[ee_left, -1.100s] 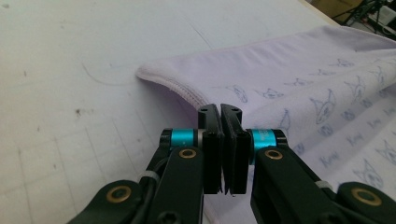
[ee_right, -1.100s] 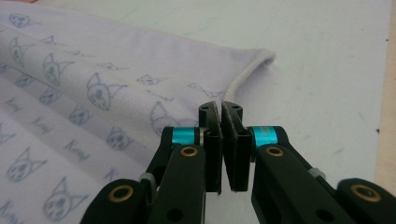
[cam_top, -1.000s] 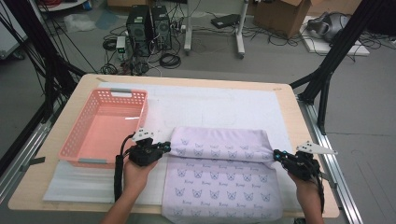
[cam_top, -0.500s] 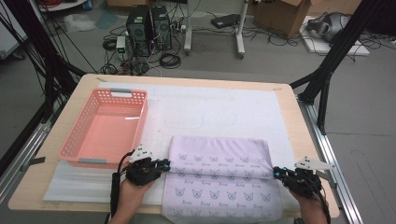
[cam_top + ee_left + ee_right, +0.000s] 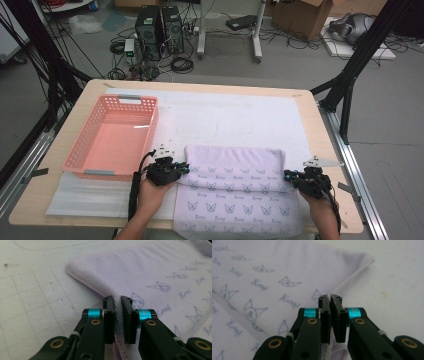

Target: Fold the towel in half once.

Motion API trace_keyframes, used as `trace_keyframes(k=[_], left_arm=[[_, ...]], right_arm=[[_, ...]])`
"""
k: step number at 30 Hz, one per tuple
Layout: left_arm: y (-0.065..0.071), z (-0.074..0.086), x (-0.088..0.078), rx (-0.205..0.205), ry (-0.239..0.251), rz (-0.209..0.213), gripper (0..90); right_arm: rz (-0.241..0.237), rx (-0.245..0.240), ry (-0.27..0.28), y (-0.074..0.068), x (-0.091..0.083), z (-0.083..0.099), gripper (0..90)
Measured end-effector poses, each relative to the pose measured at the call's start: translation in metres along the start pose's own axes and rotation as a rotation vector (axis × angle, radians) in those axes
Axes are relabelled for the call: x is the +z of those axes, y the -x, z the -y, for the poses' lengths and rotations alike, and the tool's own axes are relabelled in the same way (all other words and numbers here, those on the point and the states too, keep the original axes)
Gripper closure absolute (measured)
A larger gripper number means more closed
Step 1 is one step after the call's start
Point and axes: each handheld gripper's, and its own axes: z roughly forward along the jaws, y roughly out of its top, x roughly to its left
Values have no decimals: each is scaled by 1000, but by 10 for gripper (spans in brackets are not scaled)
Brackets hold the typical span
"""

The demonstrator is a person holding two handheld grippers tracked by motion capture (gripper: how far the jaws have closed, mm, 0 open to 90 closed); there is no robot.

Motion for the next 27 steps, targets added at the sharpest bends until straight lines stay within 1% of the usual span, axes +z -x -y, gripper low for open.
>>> trace_keyframes(k=[1,2,4,6,7,10,11,13,15,17,18,19,20,21,22,23,24,27], left_arm=[[1,0,-3,11,13,-3,841],[2,-1,-7,9,33,1,843],[4,-1,-15,3,73,22,841],[7,-2,-24,8,100,39,837],[9,-1,-28,8,113,49,835],[16,3,-41,25,135,65,830],[17,6,-45,23,138,72,828],[21,13,-50,17,121,88,821],[23,21,-51,17,85,91,806],[23,29,-51,12,63,88,752],[22,31,-49,9,56,78,687],[20,33,-47,5,46,75,598],[17,32,-45,-11,37,77,540],[16,32,-44,-23,39,67,495],[15,30,-43,-22,40,61,458],[13,29,-41,-16,33,54,444],[12,28,-38,-22,28,44,433],[6,27,-29,-57,-10,47,404]], right_arm=[[3,-3,10,0,-1,0,871],[8,-11,20,0,-5,-1,872],[11,0,43,-1,-14,-1,872],[7,8,67,0,-24,-1,872],[8,1,77,-1,-30,0,872],[3,1,95,-4,-45,3,872],[-3,1,94,-6,-49,5,872],[-17,3,78,-10,-54,11,872],[-22,2,44,-14,-56,17,872],[-18,5,10,-16,-53,24,866],[-17,8,-12,-16,-51,27,833],[-11,19,-28,-15,-48,30,717],[5,38,-26,-14,-46,31,617],[12,65,-11,-12,-44,32,565],[16,84,8,-9,-43,31,519],[26,97,19,-7,-41,30,491],[32,102,18,-6,-38,28,488],[28,94,-13,-4,-26,21,463]])
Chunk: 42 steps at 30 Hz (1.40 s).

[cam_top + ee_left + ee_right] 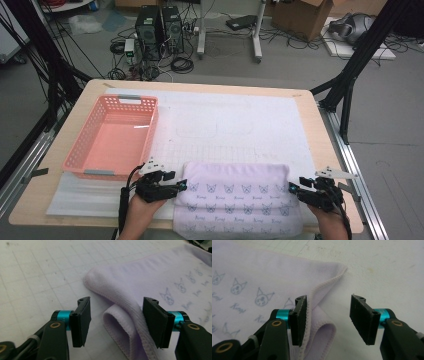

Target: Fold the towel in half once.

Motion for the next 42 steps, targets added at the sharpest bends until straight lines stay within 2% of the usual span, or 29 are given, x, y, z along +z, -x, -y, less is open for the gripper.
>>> trace_keyframes(k=[2,5,7,9,11,13,15,17,19,21,23,27,28,36,40,42], left_arm=[[0,1,4,-8,-21,8,405],[1,3,3,0,-22,20,408],[3,5,3,9,-21,36,452],[5,8,4,25,-16,34,520],[7,10,5,30,-21,32,663],[8,10,6,18,-29,41,790],[6,9,6,-6,-34,51,818],[5,6,6,-6,-33,51,830],[3,-3,7,-4,-15,52,835],[1,-14,7,-16,7,63,836],[-2,-27,8,-21,28,57,837],[-12,-52,7,-38,67,36,837],[-14,-57,8,-31,70,25,837],[-26,-95,15,-34,144,-32,835],[-31,-108,19,-36,187,-56,834],[-33,-108,25,-42,180,-67,833]], right_arm=[[-10,-8,-30,0,8,-2,462],[-5,-20,-80,-2,16,1,498],[-5,-27,-76,-1,13,3,600],[-19,-27,-81,0,11,5,705],[-54,-14,-78,1,10,7,802],[-63,-3,-72,0,11,8,834],[-66,-11,-67,0,10,9,847],[-73,-39,-32,0,10,9,852],[-67,-74,22,0,9,6,856],[-66,-58,57,2,8,0,859],[-64,-38,80,6,8,-7,859],[-67,-11,122,15,9,-26,859],[-67,1,131,16,10,-31,859],[-34,21,200,30,22,-69,858],[-7,15,243,35,25,-87,858],[2,16,245,36,28,-94,857]])
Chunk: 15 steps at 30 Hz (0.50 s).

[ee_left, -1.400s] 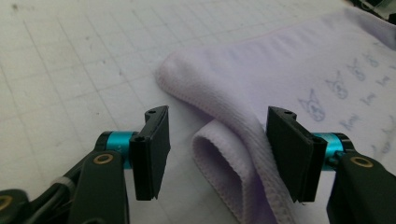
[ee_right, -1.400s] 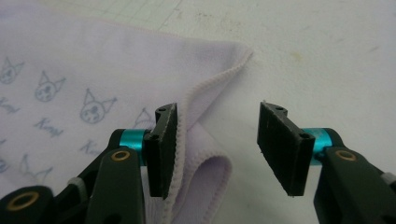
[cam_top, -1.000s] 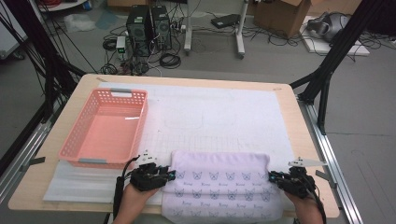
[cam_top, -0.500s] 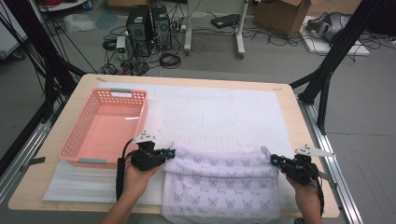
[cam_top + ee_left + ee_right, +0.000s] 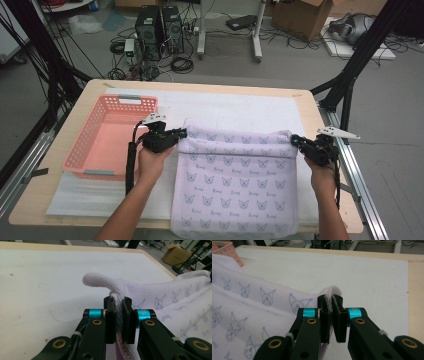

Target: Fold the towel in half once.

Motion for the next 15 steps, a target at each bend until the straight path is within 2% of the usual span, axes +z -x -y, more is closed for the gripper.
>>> trace_keyframes(k=[2,6,9,11,12,13,14,15], left_arm=[[-1,4,7,6,-34,-11,832],[-4,18,18,11,-99,-37,831],[-7,29,24,-3,-137,-39,826],[-7,35,25,18,-155,-51,809],[-7,36,26,29,-153,-59,766],[-7,35,25,34,-143,-70,687],[-8,34,24,36,-124,-73,570],[-9,32,22,32,-94,-72,526]], right_arm=[[12,1,-20,3,7,-1,856],[27,16,-103,7,22,7,855],[41,22,-147,8,29,14,849],[41,37,-195,10,33,18,800],[48,46,-225,11,35,20,721],[67,47,-241,12,36,21,656],[68,67,-235,15,34,21,603],[72,80,-217,17,32,20,581]])
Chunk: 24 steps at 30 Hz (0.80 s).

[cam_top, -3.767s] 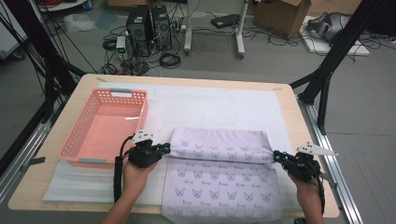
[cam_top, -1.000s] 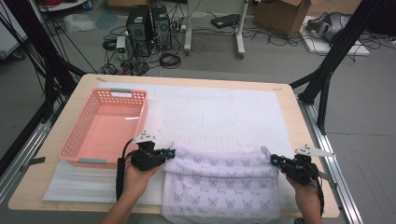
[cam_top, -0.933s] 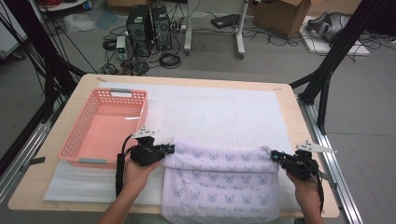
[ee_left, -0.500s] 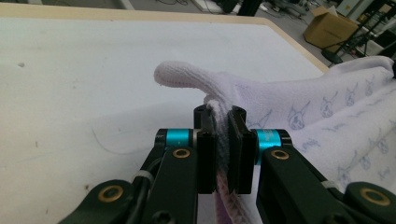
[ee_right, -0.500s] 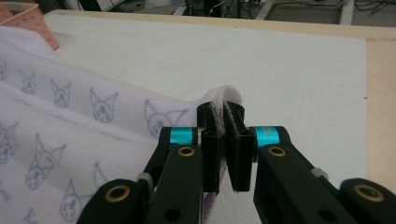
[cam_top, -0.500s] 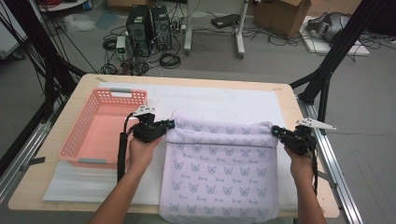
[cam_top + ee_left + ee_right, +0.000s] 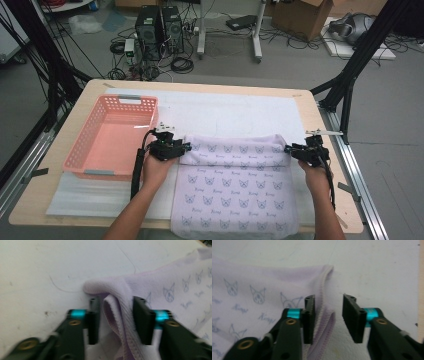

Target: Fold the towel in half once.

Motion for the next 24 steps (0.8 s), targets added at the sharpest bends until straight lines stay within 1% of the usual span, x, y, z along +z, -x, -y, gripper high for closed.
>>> trace_keyframes(k=[1,2,4,5,6,7,8,9,10,12,13,14,16,17,18,19,21,22,23,24], left_arm=[[-2,-2,-2,-9,25,7,503],[-4,-5,-3,-27,43,12,492],[-7,-12,-1,-38,45,14,472],[-8,-14,0,-49,55,20,469],[-8,-15,3,-53,51,22,469],[-8,-16,7,-49,29,27,464],[-7,-16,11,-43,11,24,462],[-5,-15,14,-33,6,25,465],[-4,-15,17,-23,2,25,491],[-2,-14,22,-22,-1,34,527],[-1,-14,24,-18,-10,31,576],[0,-13,26,-9,-26,33,651],[1,-11,28,11,-56,25,811],[1,-11,27,16,-57,27,832],[2,-11,25,20,-42,31,840],[2,-12,22,19,-24,34,842],[2,-13,14,16,16,56,837],[3,-12,11,20,29,57,833],[3,-11,7,32,35,57,828],[5,-10,4,45,36,53,828]], right_arm=[[4,10,23,2,-4,-1,570],[4,19,41,3,-7,-3,568],[3,22,53,6,-10,-8,558],[4,22,55,6,-10,-11,553],[-2,22,64,6,-10,-14,549],[-13,23,69,5,-9,-17,545],[-21,22,66,4,-7,-19,542],[-31,12,57,3,-3,-21,542],[-32,4,40,1,1,-22,542],[-41,-12,19,-3,10,-22,546],[-48,-19,11,-4,14,-22,554],[-60,-25,9,-5,18,-22,583],[-68,-70,4,-7,22,-22,731],[-68,-92,4,-9,22,-22,818],[-76,-111,4,-10,22,-22,868],[-62,-128,5,-12,19,-22,870],[-39,-139,22,-14,13,-22,873],[-37,-140,39,-15,8,-21,873],[-47,-139,58,-14,4,-20,874],[-53,-148,71,-15,0,-19,873]])
